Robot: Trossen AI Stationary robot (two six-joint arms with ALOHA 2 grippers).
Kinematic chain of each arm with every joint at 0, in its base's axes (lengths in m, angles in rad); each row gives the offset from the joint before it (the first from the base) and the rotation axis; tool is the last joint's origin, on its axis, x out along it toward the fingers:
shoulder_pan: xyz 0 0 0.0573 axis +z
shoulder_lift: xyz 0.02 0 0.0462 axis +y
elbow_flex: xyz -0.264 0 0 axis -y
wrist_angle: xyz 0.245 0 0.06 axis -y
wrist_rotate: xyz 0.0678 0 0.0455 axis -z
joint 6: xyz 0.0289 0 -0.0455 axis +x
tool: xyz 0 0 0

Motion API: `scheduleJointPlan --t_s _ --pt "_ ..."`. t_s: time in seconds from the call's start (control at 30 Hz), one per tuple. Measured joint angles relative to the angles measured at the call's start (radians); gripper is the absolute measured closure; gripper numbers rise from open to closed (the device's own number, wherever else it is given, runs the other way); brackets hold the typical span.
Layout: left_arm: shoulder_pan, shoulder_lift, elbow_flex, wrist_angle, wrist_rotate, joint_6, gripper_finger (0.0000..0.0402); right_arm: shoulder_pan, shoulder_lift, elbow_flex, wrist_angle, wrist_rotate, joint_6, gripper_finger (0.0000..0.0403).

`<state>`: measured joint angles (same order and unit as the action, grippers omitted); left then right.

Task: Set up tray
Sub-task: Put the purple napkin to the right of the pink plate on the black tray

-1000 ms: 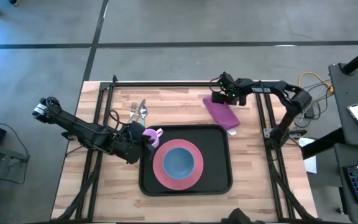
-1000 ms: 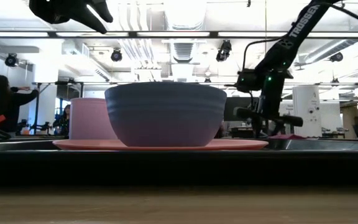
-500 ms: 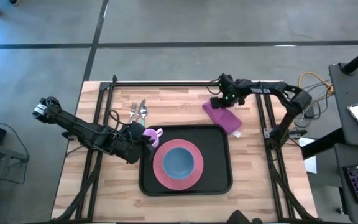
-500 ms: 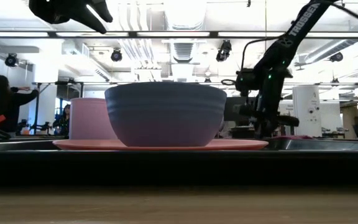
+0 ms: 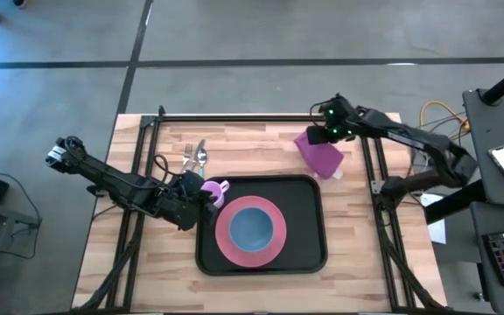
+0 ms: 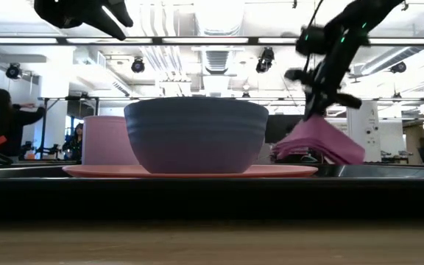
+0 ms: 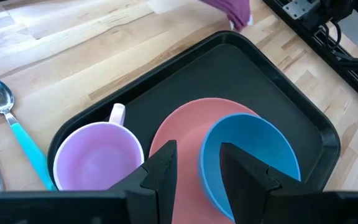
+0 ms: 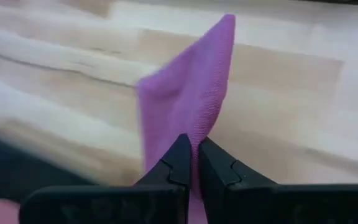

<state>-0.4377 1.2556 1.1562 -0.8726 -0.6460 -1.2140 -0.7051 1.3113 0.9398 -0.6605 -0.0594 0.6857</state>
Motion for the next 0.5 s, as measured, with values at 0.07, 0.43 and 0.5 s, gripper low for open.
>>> scheduleJointPlan --t_s 0.07,0.43,0.5 --pt "0.000 0.000 0.000 0.000 0.000 0.003 0.0299 0.031 -0.054 0.000 -0.018 0.002 0.038 0.0394" --pt "0.000 0.000 0.000 0.000 0.000 0.051 0.0299 0.346 -0.286 0.010 -0.109 0.137 0.371 0.0394" --pt "-0.001 0.000 0.000 0.000 0.000 0.057 0.0299 0.431 -0.315 0.027 -0.131 0.188 0.442 0.0394"
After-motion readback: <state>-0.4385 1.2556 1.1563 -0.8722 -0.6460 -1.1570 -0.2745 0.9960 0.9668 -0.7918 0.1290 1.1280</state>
